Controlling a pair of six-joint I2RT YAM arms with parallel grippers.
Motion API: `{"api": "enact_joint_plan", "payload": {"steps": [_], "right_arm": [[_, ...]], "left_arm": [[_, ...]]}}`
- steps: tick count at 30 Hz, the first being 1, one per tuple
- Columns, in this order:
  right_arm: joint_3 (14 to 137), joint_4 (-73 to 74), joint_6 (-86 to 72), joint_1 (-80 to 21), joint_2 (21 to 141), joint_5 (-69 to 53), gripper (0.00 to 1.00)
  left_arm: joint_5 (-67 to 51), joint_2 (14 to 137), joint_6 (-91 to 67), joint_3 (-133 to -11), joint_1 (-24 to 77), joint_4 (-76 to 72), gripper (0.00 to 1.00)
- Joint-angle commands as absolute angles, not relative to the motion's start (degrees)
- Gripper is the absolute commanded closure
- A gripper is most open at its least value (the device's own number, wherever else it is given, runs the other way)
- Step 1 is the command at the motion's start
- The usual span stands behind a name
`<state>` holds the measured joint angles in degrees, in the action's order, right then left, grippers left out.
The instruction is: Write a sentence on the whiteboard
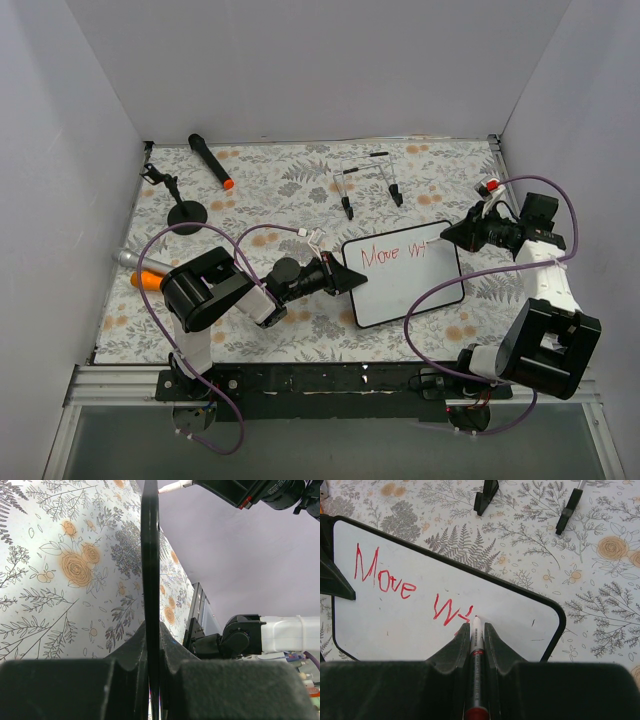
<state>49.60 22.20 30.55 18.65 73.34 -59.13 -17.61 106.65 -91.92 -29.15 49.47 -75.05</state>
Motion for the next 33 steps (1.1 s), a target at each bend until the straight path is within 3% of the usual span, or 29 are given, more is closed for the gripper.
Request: {"api": "enact_joint_plan", "payload": {"steps": [1, 18, 33], "right_arm": [[48.96, 19.95, 29.62, 18.28, 74.27, -58.62, 0.99], [49.66, 16.26, 26.54, 18.72, 74.27, -53.00, 0.99], [51.68, 15.91, 25.93, 18.46, 74.44, -58.80, 0.99]], "left_arm": [[-19.07, 106.61, -90.53, -29.62, 49.75, -78.31, 1.00], [-19.16, 106.79, -90.53, -29.53, 49.83, -78.31, 1.00], [-19.34, 107.32, -90.62, -29.71, 49.83, -78.58, 1.00]]}}
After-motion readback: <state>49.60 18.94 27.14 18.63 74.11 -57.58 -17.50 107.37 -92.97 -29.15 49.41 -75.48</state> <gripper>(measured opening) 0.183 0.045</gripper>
